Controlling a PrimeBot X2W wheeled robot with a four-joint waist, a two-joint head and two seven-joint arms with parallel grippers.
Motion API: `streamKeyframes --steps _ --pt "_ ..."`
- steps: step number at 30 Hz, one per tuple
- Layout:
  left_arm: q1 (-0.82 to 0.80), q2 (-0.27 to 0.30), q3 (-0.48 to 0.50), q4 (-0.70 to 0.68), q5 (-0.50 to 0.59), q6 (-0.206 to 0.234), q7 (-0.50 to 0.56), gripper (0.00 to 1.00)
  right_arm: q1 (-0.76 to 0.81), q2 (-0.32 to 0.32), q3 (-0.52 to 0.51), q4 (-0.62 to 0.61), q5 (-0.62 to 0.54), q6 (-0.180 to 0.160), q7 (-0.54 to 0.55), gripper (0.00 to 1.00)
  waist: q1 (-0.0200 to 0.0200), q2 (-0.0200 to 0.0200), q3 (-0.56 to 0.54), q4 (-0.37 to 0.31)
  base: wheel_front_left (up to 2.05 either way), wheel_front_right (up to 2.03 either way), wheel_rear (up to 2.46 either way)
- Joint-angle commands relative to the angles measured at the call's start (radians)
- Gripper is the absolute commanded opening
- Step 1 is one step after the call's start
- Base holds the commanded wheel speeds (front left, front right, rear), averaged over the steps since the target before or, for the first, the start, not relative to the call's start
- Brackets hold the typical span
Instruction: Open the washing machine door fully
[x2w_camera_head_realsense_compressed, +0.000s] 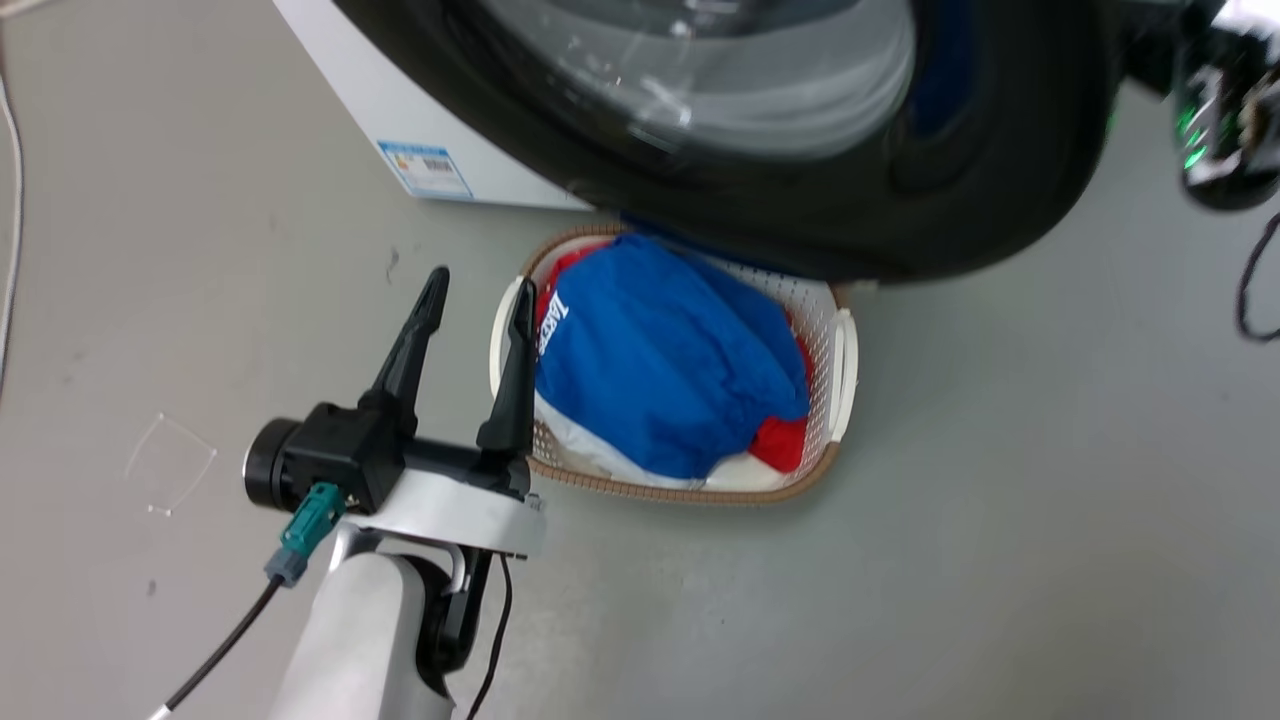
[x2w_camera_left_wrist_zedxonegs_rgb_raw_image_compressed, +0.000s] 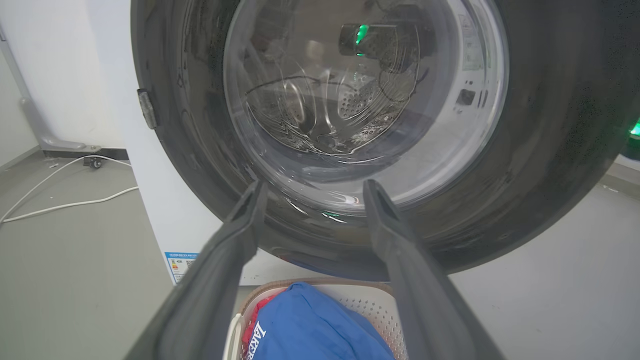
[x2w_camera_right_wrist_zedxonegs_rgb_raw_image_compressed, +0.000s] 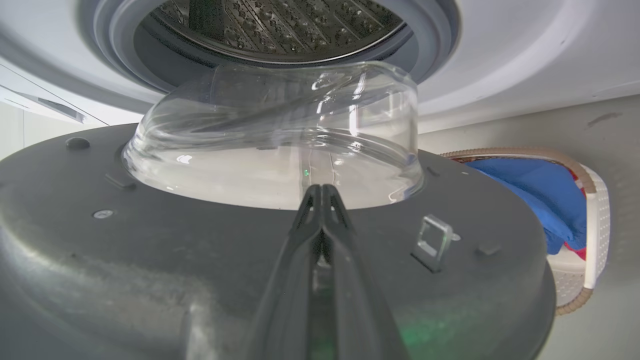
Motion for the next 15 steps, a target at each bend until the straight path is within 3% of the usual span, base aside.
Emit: streamKeyframes --steps 1,15 --pt "0.013 -0.002 0.000 0.003 -0.003 0.001 -0.002 1.00 0.020 0.017 0.004 -0.007 0.008 0.000 0.010 0.00 0.0000 -0.0001 -0.028 -0.005 0.00 0.00 0.00" --pt "0.141 -0.002 -0.018 0.056 -0.007 0.003 -0.002 1.00 0.342 0.144 0.032 -0.194 0.056 0.000 0.162 0.00 0.0000 -0.0001 -0.216 -0.015 0.00 0.00 0.00"
